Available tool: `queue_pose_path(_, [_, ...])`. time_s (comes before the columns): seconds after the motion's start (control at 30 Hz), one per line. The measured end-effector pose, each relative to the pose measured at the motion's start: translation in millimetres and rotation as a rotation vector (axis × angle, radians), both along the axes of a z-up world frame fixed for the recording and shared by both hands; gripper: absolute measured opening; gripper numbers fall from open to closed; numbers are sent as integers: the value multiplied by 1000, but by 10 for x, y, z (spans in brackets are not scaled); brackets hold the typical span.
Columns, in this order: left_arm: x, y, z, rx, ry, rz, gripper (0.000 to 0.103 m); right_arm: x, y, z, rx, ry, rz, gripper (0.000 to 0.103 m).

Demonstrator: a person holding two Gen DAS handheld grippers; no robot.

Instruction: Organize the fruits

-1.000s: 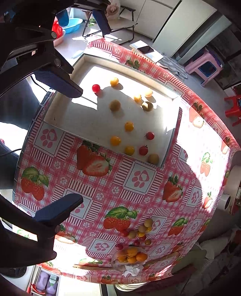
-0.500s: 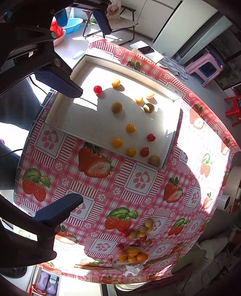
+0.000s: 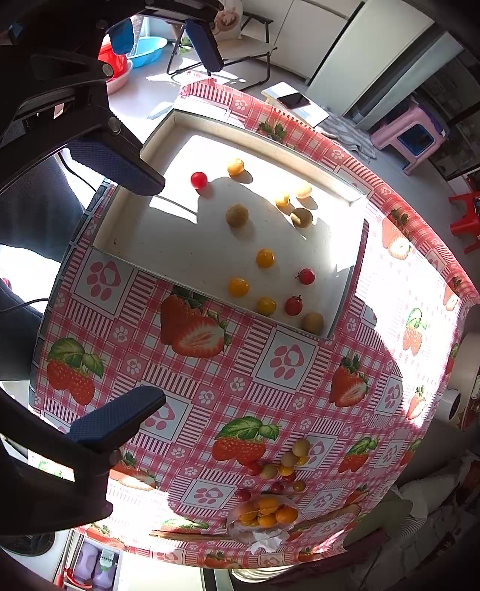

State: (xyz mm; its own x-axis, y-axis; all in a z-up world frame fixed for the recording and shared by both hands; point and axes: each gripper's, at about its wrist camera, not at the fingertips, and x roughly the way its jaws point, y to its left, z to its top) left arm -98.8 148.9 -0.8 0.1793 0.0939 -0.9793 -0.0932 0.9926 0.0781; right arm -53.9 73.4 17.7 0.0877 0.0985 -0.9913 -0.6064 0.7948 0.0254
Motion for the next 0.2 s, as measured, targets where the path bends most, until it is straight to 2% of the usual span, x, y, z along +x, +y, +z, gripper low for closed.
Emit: queue_pose_path(0.2, [-2, 41, 30, -33, -16, 16, 102, 6, -4, 1, -1, 1, 3, 103])
